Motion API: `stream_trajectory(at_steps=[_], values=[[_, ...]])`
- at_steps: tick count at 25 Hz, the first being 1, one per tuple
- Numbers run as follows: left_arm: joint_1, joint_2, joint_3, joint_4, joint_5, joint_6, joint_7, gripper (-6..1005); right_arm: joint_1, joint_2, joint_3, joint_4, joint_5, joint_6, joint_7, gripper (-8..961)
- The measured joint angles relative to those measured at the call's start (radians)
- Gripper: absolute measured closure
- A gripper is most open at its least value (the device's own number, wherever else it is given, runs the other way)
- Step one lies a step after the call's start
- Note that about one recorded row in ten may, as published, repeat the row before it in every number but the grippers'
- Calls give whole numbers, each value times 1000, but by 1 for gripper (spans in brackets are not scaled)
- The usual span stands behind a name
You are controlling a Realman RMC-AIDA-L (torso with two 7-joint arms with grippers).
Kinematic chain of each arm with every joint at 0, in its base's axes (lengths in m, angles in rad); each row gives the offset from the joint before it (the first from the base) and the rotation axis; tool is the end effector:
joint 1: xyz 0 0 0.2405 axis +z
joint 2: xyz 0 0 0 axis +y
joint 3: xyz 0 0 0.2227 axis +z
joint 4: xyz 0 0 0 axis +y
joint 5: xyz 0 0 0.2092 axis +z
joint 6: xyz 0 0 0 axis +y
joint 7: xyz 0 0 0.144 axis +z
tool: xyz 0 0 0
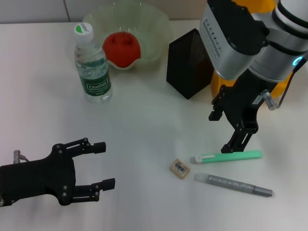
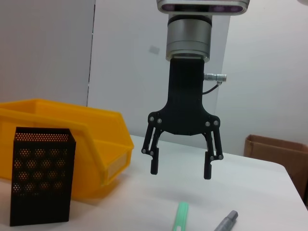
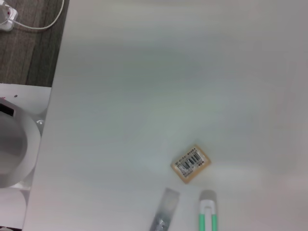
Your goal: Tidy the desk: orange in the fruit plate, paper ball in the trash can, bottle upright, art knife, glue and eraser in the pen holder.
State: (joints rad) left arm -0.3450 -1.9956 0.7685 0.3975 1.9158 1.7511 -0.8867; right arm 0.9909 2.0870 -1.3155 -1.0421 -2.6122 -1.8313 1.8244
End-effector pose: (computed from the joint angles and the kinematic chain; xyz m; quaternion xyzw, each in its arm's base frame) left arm -0.2846 0.2239 0.0045 -0.9458 -0.1199 -0.2878 0.0913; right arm 0.0984 0.3381 -0.0033 0.9586 0.0524 0.2711 0.0701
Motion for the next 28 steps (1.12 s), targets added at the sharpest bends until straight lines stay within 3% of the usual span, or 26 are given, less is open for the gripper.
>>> stream_trajectory(at_steps=[14,28], values=[[-2,2,0,1,0,1,-2,168,-7,2,-45,17,16,8,25,124],[-5,0,-4,0,0,-4,-2,168,-6,3,-192,150,85,184,14,126]])
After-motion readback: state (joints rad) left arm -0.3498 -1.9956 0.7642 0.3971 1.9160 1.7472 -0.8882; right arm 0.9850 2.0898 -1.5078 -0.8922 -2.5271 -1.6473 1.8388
